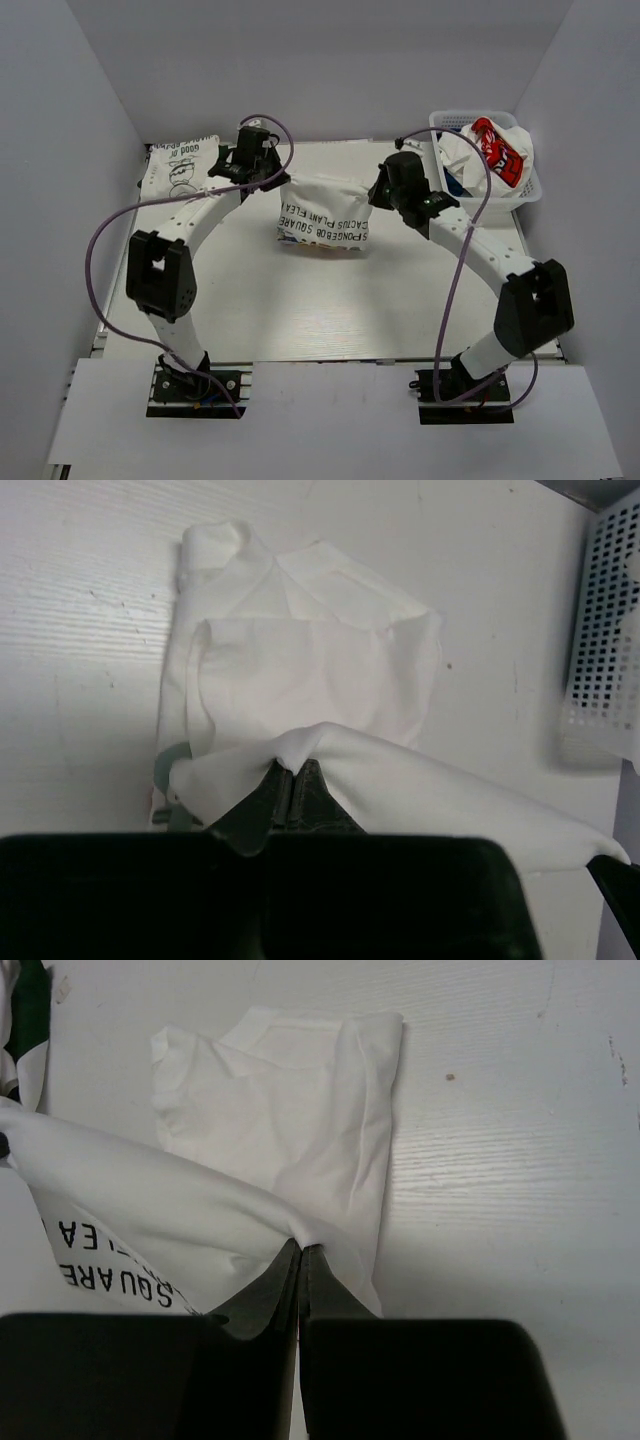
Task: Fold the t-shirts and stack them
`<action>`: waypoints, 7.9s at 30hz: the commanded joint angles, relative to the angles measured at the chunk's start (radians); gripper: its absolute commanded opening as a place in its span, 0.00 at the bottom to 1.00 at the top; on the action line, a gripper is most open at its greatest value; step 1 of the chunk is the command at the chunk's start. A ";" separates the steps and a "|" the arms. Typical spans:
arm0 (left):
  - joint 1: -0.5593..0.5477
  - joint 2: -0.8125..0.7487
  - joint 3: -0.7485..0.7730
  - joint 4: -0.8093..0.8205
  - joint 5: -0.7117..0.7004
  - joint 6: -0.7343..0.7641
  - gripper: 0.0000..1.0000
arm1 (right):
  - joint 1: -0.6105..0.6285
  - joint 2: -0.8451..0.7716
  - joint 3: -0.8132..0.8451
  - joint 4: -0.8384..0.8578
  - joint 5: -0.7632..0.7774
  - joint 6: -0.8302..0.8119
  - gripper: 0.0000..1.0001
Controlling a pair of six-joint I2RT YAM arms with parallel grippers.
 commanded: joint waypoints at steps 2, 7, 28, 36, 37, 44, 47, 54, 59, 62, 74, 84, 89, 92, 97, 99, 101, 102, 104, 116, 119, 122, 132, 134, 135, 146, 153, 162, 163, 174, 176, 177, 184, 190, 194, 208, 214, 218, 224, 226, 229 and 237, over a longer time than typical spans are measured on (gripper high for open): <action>0.049 0.078 0.117 0.015 -0.009 0.032 0.00 | -0.071 0.115 0.108 0.071 -0.130 -0.040 0.00; 0.069 0.250 0.238 0.038 0.020 0.071 0.00 | -0.124 0.278 0.226 0.077 -0.175 -0.052 0.00; 0.118 0.475 0.565 0.081 0.071 0.111 1.00 | -0.204 0.659 0.742 -0.011 -0.509 -0.152 0.90; 0.075 0.188 0.154 0.191 0.247 0.089 1.00 | -0.167 0.318 0.217 0.293 -0.759 -0.085 0.90; 0.075 0.172 0.069 0.249 0.278 0.068 1.00 | -0.160 0.321 0.176 0.316 -0.838 -0.078 0.90; 0.063 0.217 -0.089 0.336 0.419 0.005 1.00 | -0.135 0.491 0.152 0.471 -1.049 0.036 0.90; 0.063 0.270 -0.154 0.336 0.441 -0.004 1.00 | -0.144 0.601 0.114 0.597 -1.144 0.133 0.90; 0.083 0.293 -0.288 0.318 0.435 0.018 0.93 | -0.163 0.763 0.076 0.608 -1.054 0.180 0.90; 0.083 0.211 -0.276 0.284 0.375 0.049 0.92 | -0.157 0.699 0.148 0.365 -0.935 0.037 0.90; 0.083 0.163 -0.230 0.241 0.314 0.071 0.92 | -0.152 0.567 0.136 0.303 -0.868 -0.063 0.90; 0.072 0.121 -0.094 0.276 0.195 0.218 0.98 | -0.155 0.511 0.263 0.189 -0.847 -0.212 0.90; 0.070 0.427 0.201 0.273 0.309 0.216 0.98 | -0.160 0.702 0.393 0.249 -0.870 -0.126 0.90; 0.081 0.529 0.224 0.242 0.202 0.206 0.98 | -0.166 0.746 0.389 0.218 -0.853 -0.144 0.90; 0.092 0.585 0.285 0.184 0.128 0.206 0.98 | -0.166 0.746 0.355 0.227 -0.850 -0.138 0.90; 0.092 0.605 0.475 0.078 0.119 0.265 0.98 | -0.166 0.711 0.371 0.188 -0.824 -0.170 0.90; 0.083 0.582 0.519 0.066 0.119 0.285 0.98 | -0.154 0.673 0.385 0.085 -0.802 -0.216 0.90; 0.072 0.542 0.529 0.052 0.119 0.305 0.98 | -0.146 0.604 0.386 0.060 -0.764 -0.238 0.90; 0.072 0.519 0.520 0.043 0.119 0.316 0.98 | -0.143 0.587 0.382 0.060 -0.752 -0.239 0.90; 0.072 0.441 0.465 0.034 0.106 0.316 0.98 | -0.143 0.506 0.356 0.057 -0.729 -0.256 0.90; 0.081 0.260 0.092 0.087 0.091 0.371 1.00 | -0.134 0.142 -0.096 0.111 -0.658 -0.238 0.90; 0.072 0.310 0.106 0.096 0.091 0.382 1.00 | -0.134 0.076 -0.168 0.096 -0.631 -0.230 0.90; 0.072 0.374 0.144 0.069 0.064 0.373 1.00 | -0.135 0.030 -0.202 0.056 -0.592 -0.229 0.90; 0.052 0.488 0.186 0.038 0.059 0.361 0.81 | -0.138 -0.087 -0.280 -0.052 -0.465 -0.227 0.90; 0.041 0.507 0.168 0.064 0.068 0.351 0.68 | -0.141 -0.120 -0.309 -0.049 -0.436 -0.218 0.90; 0.032 0.507 0.167 0.064 0.068 0.351 0.62 | -0.140 -0.128 -0.311 -0.050 -0.427 -0.216 0.90; 0.023 0.452 0.261 0.044 -0.266 0.499 0.00 | -0.144 -0.251 -0.384 -0.070 -0.218 -0.259 0.90; 0.041 0.261 0.190 0.153 -0.467 0.719 0.00 | -0.146 -0.279 -0.409 -0.063 -0.144 -0.276 0.90; 0.083 0.212 0.255 0.221 -0.576 0.979 0.00 | -0.141 -0.282 -0.417 -0.056 -0.123 -0.279 0.90; 0.096 0.212 0.291 0.206 -0.576 0.979 0.00 | -0.141 -0.280 -0.417 -0.061 -0.120 -0.278 0.90; 0.210 0.283 0.483 0.149 -0.564 1.012 0.00 | -0.143 -0.239 -0.421 -0.046 -0.120 -0.272 0.90; 0.222 0.296 0.534 0.149 -0.564 1.023 0.00 | -0.141 -0.240 -0.421 -0.037 -0.127 -0.272 0.90; 0.234 0.309 0.552 0.136 -0.550 1.023 0.00 | -0.141 -0.240 -0.426 -0.029 -0.127 -0.273 0.90; 0.267 0.298 0.583 0.136 -0.494 1.033 0.00 | -0.143 -0.226 -0.424 -0.018 -0.161 -0.273 0.90; 0.294 0.280 0.583 0.155 -0.412 1.054 0.00 | -0.141 -0.223 -0.426 -0.013 -0.163 -0.272 0.90; 0.316 0.290 0.583 0.165 -0.401 1.042 0.00 | -0.143 -0.216 -0.424 -0.010 -0.161 -0.273 0.90; 0.443 0.385 0.528 0.311 -0.306 1.013 0.00 | -0.138 -0.079 -0.340 -0.004 -0.233 -0.247 0.90; 0.489 0.522 0.606 0.311 -0.279 1.013 0.00 | -0.138 -0.029 -0.268 -0.049 -0.209 -0.242 0.90; 0.515 0.579 0.646 0.333 -0.311 1.003 0.00 | -0.137 -0.006 -0.236 -0.059 -0.209 -0.238 0.90; 0.549 0.602 0.645 0.357 -0.322 0.955 0.10 | -0.137 0.014 -0.210 -0.073 -0.213 -0.233 0.90; 0.558 0.611 0.654 0.357 -0.322 0.933 0.81 | -0.134 0.022 -0.205 -0.081 -0.222 -0.230 0.90; 0.558 0.611 0.674 0.348 -0.322 0.882 1.00 | -0.135 0.017 -0.200 -0.072 -0.232 -0.226 0.90; 0.549 0.493 0.611 0.227 -0.198 0.695 1.00 | -0.134 -0.091 -0.242 -0.032 -0.276 -0.204 0.90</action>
